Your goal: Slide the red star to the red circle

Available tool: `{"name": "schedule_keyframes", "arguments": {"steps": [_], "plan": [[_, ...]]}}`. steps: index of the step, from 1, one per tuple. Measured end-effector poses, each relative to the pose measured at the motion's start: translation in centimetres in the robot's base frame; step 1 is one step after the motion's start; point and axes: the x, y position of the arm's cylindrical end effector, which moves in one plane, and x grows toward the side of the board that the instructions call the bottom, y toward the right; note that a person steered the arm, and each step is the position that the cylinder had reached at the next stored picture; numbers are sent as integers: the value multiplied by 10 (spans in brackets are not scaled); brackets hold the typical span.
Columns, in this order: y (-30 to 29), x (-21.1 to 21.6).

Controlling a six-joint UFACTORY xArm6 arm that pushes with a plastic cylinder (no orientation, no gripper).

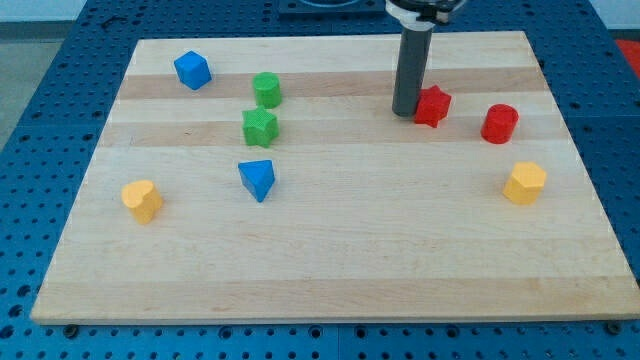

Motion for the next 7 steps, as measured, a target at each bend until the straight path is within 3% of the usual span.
{"name": "schedule_keyframes", "arguments": {"steps": [5,7], "plan": [[68,-3],[55,-3]]}}
